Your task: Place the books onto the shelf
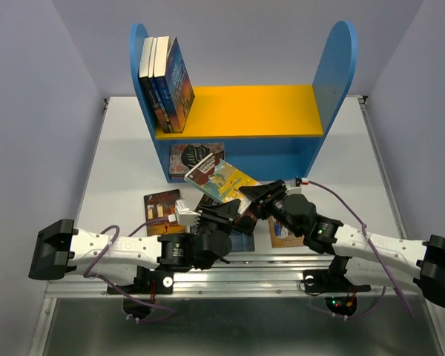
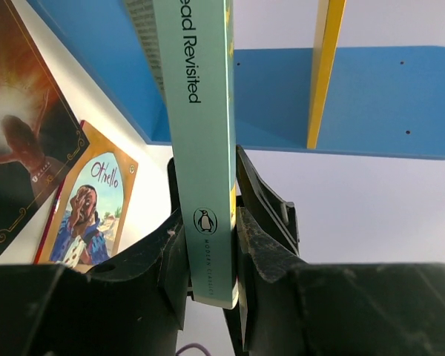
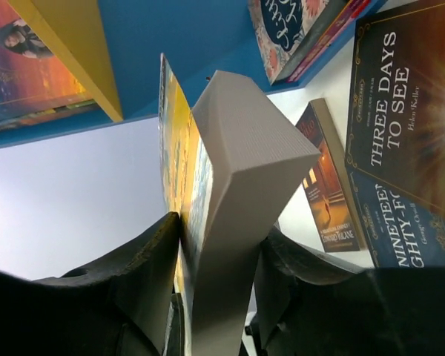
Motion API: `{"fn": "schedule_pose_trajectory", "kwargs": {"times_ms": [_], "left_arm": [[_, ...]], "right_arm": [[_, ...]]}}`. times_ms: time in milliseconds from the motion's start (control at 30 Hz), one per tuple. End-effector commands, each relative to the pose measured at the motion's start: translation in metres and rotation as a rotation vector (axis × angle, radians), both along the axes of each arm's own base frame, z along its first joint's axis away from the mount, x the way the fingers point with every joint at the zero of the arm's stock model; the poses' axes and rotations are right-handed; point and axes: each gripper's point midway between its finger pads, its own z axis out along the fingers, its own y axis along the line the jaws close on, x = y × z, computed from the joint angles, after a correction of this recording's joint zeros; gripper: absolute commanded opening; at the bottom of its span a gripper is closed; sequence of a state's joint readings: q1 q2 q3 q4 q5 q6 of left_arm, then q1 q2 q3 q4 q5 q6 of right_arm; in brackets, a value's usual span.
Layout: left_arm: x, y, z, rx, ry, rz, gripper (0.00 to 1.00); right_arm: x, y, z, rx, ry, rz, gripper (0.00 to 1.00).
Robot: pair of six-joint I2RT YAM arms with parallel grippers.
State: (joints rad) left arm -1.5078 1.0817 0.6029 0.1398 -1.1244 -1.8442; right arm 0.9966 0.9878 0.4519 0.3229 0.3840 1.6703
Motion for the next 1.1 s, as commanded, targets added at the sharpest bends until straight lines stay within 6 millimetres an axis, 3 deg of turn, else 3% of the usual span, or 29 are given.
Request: {"fn": "schedule_pose_trajectory", "kwargs": {"times_ms": [0,100,233,300,333,367,433,467,500,667,700,800,900,1000,1067], "left_arm": [[-0.011,-0.008,0.018,-0.058,0.004,-0.012,0.00],[-0.013,-0.008,0.015,-0.052,0.005,-0.014,0.00],[-0.013,-0.009,0.009,-0.035,0.013,-0.022,0.00],[-0.014,-0.010,0.009,-0.022,0.011,-0.034,0.00],[-0.016,-0.011,0.008,-0.011,0.016,-0.050,0.06],[-0.018,-0.011,0.007,0.007,0.018,-0.070,0.36],[-0.020,-0.009,0.002,0.049,0.014,-0.092,0.64],[-0.022,-0.007,0.003,0.069,0.007,-0.109,0.89],[-0.026,-0.007,-0.003,0.089,0.021,-0.136,0.99],[-0.038,0.002,-0.022,0.190,0.085,-0.222,0.99],[-0.043,0.009,-0.035,0.253,0.117,-0.248,0.99],[-0.050,0.023,-0.037,0.296,0.131,-0.297,0.99],[-0.053,0.051,-0.037,0.403,0.128,-0.322,0.99],[-0.049,0.068,-0.007,0.426,0.062,-0.327,0.99],[-0.044,0.091,0.005,0.472,0.043,-0.299,0.99]], "right_arm": [[0.017,0.003,0.071,0.137,-0.156,-0.077,0.39],[0.019,0.002,0.079,0.147,-0.189,-0.091,0.27],[0.016,0.002,0.083,0.134,-0.214,-0.086,0.01],[0.015,0.000,0.082,0.121,-0.232,-0.088,0.01],[0.015,-0.001,0.081,0.112,-0.236,-0.086,0.01],[0.013,-0.003,0.079,0.083,-0.257,-0.082,0.01],[0.011,-0.006,0.078,0.057,-0.275,-0.080,0.01],[0.010,-0.012,0.074,0.032,-0.269,-0.088,0.01],[0.009,-0.015,0.069,0.018,-0.264,-0.093,0.01],[0.001,-0.032,0.048,-0.074,-0.304,-0.091,0.01],[-0.003,-0.037,0.046,-0.084,-0.317,-0.085,0.01],[-0.010,-0.039,0.034,-0.153,-0.325,-0.046,0.01],[-0.016,-0.037,0.015,-0.191,-0.313,0.010,0.01],[-0.022,-0.029,-0.001,-0.235,-0.314,0.083,0.01],[-0.022,-0.025,0.003,-0.233,-0.343,0.106,0.01]]}}
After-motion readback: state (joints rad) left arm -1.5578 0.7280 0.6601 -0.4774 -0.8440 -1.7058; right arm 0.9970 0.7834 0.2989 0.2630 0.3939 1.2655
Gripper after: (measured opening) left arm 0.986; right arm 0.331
